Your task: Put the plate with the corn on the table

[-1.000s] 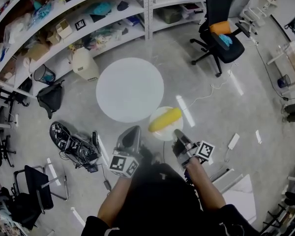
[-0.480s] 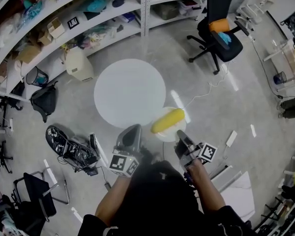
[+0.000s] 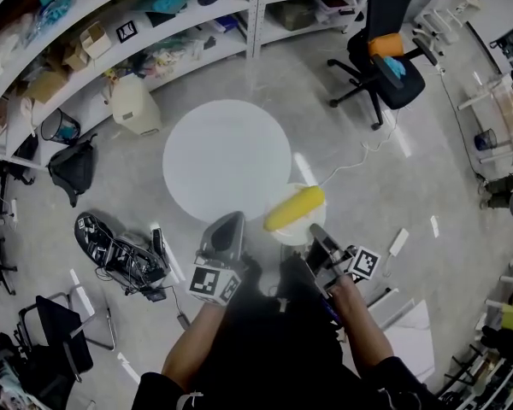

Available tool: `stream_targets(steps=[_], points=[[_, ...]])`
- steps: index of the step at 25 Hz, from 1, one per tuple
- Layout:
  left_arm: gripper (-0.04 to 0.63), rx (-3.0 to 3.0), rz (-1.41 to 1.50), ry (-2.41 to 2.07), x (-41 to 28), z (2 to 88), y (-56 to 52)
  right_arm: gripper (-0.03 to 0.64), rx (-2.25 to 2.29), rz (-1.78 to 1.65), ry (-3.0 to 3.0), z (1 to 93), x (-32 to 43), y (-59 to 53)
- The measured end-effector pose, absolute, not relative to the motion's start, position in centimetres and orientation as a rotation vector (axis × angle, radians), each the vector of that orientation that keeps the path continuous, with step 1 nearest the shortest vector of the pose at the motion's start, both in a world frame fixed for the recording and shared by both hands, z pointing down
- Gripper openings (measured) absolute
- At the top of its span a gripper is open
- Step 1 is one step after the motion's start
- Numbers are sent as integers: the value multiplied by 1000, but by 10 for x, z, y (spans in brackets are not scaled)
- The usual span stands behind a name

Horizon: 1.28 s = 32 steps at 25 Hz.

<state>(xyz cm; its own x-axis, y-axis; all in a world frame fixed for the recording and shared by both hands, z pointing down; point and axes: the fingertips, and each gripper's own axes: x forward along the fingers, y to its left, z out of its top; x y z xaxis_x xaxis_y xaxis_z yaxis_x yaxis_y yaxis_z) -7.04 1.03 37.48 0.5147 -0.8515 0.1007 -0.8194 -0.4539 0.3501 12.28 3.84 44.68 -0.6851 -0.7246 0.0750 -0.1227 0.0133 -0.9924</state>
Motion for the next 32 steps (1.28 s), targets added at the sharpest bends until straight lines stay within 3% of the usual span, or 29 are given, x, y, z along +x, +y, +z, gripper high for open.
stream_targets(steps=[32], points=[[3, 2197, -143, -1675, -23, 424, -53, 23, -647, -1904, 1975, 508, 165, -44]])
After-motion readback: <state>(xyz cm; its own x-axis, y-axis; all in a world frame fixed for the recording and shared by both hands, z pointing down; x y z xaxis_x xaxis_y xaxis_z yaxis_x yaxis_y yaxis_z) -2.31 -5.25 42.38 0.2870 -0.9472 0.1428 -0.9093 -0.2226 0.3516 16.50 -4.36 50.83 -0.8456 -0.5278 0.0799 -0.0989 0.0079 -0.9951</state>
